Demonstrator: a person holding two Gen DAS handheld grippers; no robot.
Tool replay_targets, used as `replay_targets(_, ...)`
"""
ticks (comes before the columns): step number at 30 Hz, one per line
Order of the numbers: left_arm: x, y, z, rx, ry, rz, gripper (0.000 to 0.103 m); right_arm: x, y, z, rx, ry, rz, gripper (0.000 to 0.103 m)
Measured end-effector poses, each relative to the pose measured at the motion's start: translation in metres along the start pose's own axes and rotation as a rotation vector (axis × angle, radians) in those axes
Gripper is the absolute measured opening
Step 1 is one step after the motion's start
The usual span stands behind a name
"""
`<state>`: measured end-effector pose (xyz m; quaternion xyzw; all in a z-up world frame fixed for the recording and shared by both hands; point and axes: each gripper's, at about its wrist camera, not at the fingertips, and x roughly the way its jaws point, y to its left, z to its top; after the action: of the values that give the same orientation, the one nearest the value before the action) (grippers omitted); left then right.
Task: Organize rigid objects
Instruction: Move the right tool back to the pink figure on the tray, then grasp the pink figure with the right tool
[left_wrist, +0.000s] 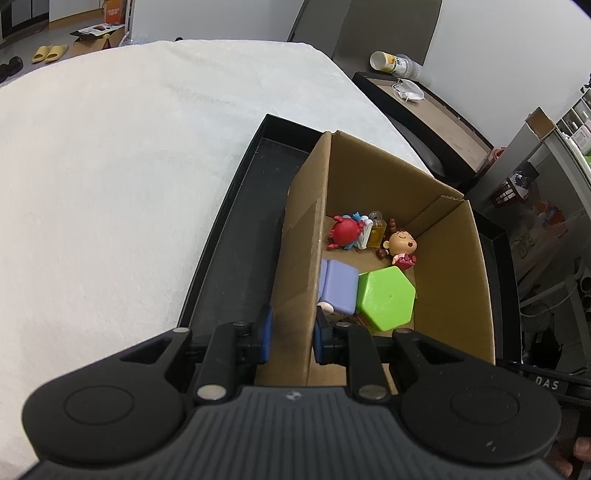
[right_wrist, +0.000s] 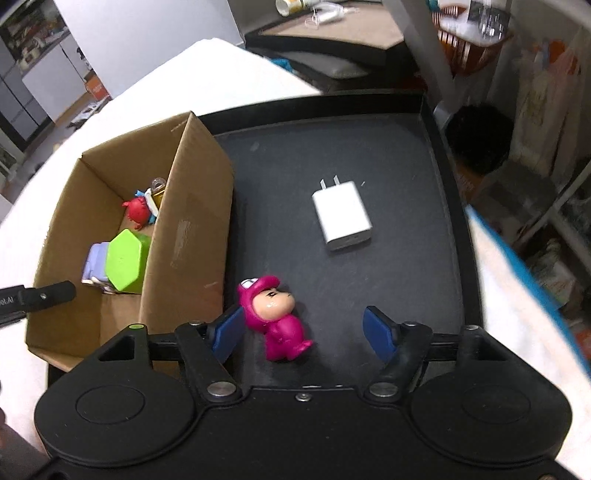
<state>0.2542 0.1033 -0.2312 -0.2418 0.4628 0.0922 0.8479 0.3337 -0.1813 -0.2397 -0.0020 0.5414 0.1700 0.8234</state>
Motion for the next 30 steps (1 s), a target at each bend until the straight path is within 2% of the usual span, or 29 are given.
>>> replay_targets(8, 0.002, -0.001, 0.000, -0.003, 0.002, 0.002, 0.020, 0.020, -0.002, -0.002, 0.009, 0.063, 0.010, 0.063)
replay_targets(10, 0.002, 0.000, 0.001, -0.002, 0.003, 0.002, 0.020, 0.024, -0.002, -0.002, 0.013, 0.075, 0.003, 0.055)
replay_targets(18, 0.003, -0.001, 0.002, -0.004, 0.006, 0.002, 0.020, 0.033, 0.002, -0.006, -0.010, 0.074, -0.066, 0.043)
replay_targets(20, 0.003, -0.001, 0.002, -0.003, 0.005, 0.002, 0.020, 0.031, 0.002, -0.005, -0.014, 0.066, -0.081, 0.036)
replay_targets(21, 0.003, -0.001, 0.002, -0.003, 0.006, 0.002, 0.020, 0.031, 0.002, -0.006, -0.017, 0.065, -0.088, 0.027)
replay_targets(29, 0.004, -0.001, 0.001, 0.000, 0.005, -0.001, 0.020, 0.020, -0.001, -0.005, 0.012, 0.043, -0.096, 0.024)
replay_targets(30, 0.004, -0.001, 0.001, 0.000, 0.005, -0.001, 0.020, 0.019, -0.001, -0.005, 0.013, 0.039, -0.096, 0.016)
